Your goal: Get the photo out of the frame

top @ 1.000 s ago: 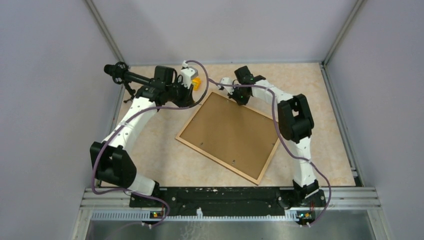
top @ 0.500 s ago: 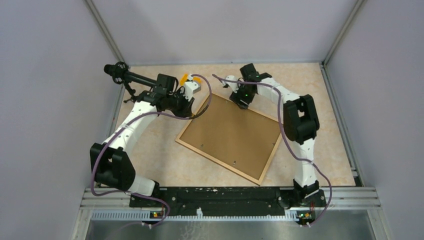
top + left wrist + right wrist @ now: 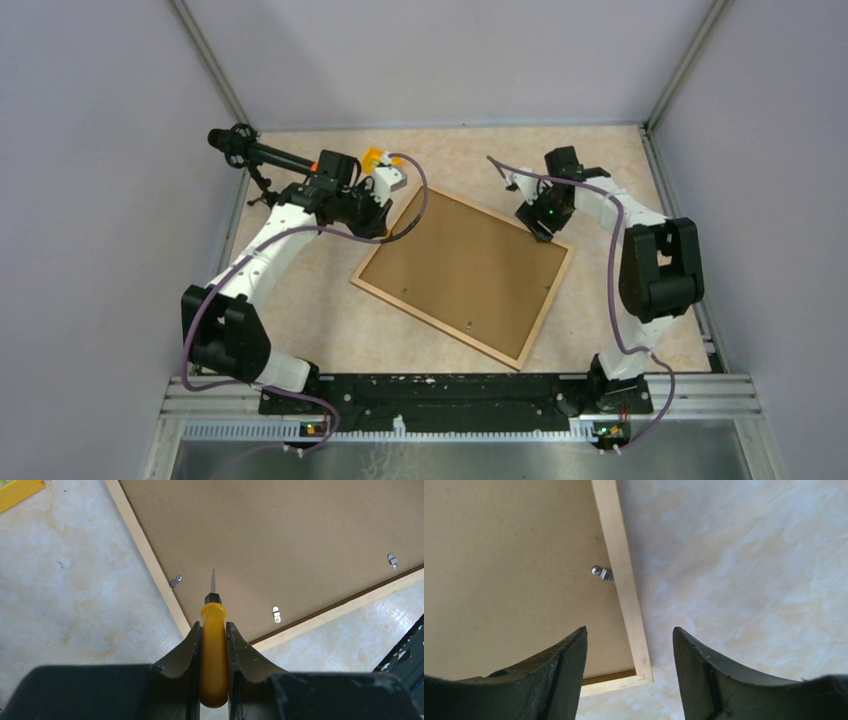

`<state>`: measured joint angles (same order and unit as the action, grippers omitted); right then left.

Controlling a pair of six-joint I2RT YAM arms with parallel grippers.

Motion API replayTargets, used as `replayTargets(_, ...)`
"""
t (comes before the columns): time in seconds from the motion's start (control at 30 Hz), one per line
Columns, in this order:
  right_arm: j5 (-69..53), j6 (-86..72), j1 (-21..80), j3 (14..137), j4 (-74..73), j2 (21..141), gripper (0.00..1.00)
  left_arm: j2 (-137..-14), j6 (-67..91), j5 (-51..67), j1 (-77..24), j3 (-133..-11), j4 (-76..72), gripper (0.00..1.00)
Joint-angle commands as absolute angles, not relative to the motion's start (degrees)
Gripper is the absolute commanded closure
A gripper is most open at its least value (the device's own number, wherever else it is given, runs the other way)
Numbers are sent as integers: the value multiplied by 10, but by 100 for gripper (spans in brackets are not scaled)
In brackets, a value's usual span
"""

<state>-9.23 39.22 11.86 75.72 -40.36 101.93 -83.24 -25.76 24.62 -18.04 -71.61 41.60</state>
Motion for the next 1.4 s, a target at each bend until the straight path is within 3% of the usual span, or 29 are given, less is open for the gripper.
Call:
replayTargets(0.0, -57, 413, 110, 726, -380, 1010, 41, -823, -273, 243, -189, -716, 401, 100)
replayTargets(0.33, -18, 410, 87, 805, -347, 1118, 63, -829, -281, 198, -196, -716, 402, 100)
replayTargets(0.53, -32, 392, 87, 891, -359, 1152, 67, -862, -304, 128, -208, -719, 402, 100)
replayTargets(0.63, -49, 382, 86, 900, -373, 1144, 64, -880, -319, 97, -213, -724, 405, 100)
replayTargets(0.77, -132, 333, 80, 896, -400, 1088, 40, -904, -327, 73, -221, -740, 403, 100)
replayTargets(0.87, -213, 277, 71, 895, -425, 1027, 34, -923, -335, 32, -240, -751, 403, 100)
replayTargets(1.13, -391, 265, 76, 737, -460, 863, 32, -940, -341, 13, -277, -781, 399, 100)
replayTargets(1.37, -376, 359, 153, 556, -421, 715, 36, -972, -327, 5, -281, -818, 397, 100)
